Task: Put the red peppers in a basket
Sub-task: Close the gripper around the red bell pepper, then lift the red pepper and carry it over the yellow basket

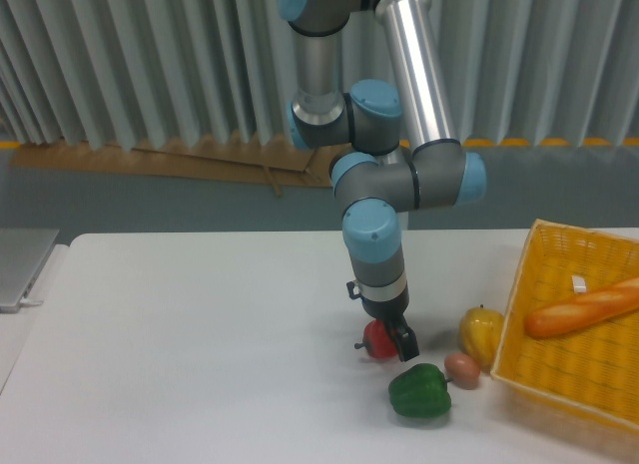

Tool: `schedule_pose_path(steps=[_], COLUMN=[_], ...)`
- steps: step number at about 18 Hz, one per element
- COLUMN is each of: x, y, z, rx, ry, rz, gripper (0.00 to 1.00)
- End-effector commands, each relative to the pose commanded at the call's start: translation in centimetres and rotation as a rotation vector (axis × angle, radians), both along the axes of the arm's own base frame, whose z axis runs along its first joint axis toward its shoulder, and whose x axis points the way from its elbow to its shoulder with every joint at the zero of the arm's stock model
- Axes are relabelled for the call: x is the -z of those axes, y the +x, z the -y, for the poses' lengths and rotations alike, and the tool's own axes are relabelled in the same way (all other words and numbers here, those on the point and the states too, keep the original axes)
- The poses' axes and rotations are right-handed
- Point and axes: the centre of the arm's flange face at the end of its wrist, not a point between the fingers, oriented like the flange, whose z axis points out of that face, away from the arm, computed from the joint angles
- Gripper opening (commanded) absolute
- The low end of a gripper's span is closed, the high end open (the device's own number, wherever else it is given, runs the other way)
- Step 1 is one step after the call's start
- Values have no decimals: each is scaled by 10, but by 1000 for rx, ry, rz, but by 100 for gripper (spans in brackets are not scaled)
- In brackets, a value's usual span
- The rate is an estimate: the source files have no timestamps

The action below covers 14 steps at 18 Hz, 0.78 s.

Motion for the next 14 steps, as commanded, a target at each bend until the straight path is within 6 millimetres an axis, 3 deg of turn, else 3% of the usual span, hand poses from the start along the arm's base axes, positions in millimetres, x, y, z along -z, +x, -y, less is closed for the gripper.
schedule_pose_path(steps=[5, 7, 11, 14], x=[-1, -3, -2, -3], y=[6, 7, 7, 6], z=[-3, -3, -2, -1], rx=[9, 11, 20, 20], ry=[0, 2, -3, -3], rz=[0, -2, 1, -1], gripper=[100, 68, 52, 50])
